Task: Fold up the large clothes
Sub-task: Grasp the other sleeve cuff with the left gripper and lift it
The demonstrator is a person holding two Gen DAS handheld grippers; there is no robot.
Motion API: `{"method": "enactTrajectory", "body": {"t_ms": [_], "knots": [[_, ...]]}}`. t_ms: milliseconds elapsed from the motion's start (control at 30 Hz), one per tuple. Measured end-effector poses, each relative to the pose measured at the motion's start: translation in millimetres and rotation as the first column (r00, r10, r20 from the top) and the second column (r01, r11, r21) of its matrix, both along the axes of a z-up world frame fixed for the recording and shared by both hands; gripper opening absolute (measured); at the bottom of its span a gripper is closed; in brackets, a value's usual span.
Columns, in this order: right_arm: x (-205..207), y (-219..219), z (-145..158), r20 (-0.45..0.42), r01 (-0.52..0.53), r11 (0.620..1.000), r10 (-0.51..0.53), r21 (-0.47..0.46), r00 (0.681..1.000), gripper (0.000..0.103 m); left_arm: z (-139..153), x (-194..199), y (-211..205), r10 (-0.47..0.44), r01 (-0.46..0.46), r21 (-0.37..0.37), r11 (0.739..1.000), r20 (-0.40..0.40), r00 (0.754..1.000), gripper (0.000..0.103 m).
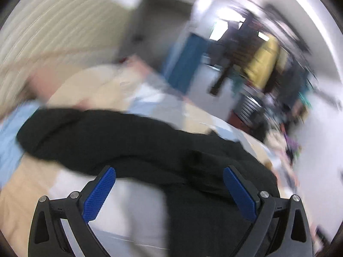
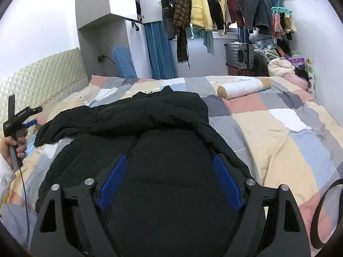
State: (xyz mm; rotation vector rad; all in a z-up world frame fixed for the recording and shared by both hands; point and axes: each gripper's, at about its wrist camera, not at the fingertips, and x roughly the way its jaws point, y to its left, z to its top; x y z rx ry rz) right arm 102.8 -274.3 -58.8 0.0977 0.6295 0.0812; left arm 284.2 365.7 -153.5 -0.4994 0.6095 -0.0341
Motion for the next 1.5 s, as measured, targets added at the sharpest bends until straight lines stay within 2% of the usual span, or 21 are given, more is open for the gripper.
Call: {"method": "enactTrajectory", "body": {"t_ms": [67,100,233,333,400,533,600,767,867,933,1033,1100,1200,1300,1500], "knots": [[6.0,3.4,-1.6,-0.013,0.01,1.0,-0.01,0.008,1.0,0.085,-19.2,3.9,45.1,0.09,-0.091,-0.028,0.995,-0.048,0.995,0.102],[9.0,5.5,-2.2,-0.018,0.011,1.0,-0.011,0.014,1.0,0.086,-34.2,5.4,74.8,0.129,-0.133,-0.066,0.989,-0.07,0.989,0.1],[20.8,19.0,-1.7,-0.041,0.009,1.0,-0.008,0.029,0.999,0.087,-81.3,8.6,148.3,0.197,-0.222,-0.21,0.952,-0.132,0.971,0.1],[29.0,31.2,-0.6,-0.047,0.014,0.999,-0.012,0.034,0.999,0.091,-112.4,17.2,186.9,0.226,-0.263,-0.279,0.924,-0.161,0.961,0.1],[37.9,41.1,-1.3,-0.054,0.027,0.999,-0.026,0.019,0.998,0.097,-129.5,24.2,204.9,0.233,-0.277,-0.31,0.909,-0.172,0.957,0.099],[57.6,57.3,-8.6,-0.096,0.041,0.999,-0.041,0.005,0.995,0.098,-158.5,40.9,230.1,0.252,-0.303,-0.389,0.87,-0.178,0.951,0.098],[65.4,62.6,-12.7,-0.117,0.053,0.999,-0.053,-0.005,0.992,0.098,-164.1,50.4,239.6,0.261,-0.302,-0.398,0.866,-0.154,0.953,0.097],[75.7,67.6,-17.0,-0.136,0.085,0.996,-0.088,-0.023,0.987,0.098,-170.7,60.5,248.3,0.261,-0.285,-0.368,0.885,-0.114,0.959,0.082],[76.2,67.5,-18.7,-0.14,0.107,0.993,-0.113,-0.049,0.984,0.098,-171.3,64.2,253.2,0.273,-0.29,-0.386,0.876,-0.099,0.957,0.068],[78.0,65.7,-20.1,-0.153,0.118,0.992,-0.123,-0.043,0.98,0.098,-170.4,65.1,256.6,0.286,-0.299,-0.403,0.865,-0.095,0.954,0.055],[77.8,63.2,-19.7,-0.162,0.123,0.992,-0.125,-0.026,0.979,0.098,-163.1,68.2,257.0,0.293,-0.306,-0.366,0.879,-0.091,0.952,0.026],[74.9,63.5,-16.7,-0.149,0.127,0.991,-0.133,-0.051,0.98,0.098,-152.7,67.9,253.5,0.308,-0.321,-0.335,0.886,-0.091,0.947,0.016],[70.8,63.0,-12.4,-0.133,0.124,0.99,-0.132,-0.065,0.982,0.098,-131.1,64.7,246.8,0.315,-0.326,-0.283,0.902,-0.085,0.945,0.009],[65.6,62.6,-6.1,-0.109,0.114,0.991,-0.121,-0.071,0.987,0.099,-104.7,63.5,238.6,0.323,-0.338,-0.211,0.917,-0.101,0.941,0.008],[53.3,59.2,5.8,-0.066,0.081,0.994,-0.085,-0.071,0.994,0.099,-38.9,50.8,217.5,0.333,-0.338,-0.147,0.93,-0.054,0.941,0.006]]}}
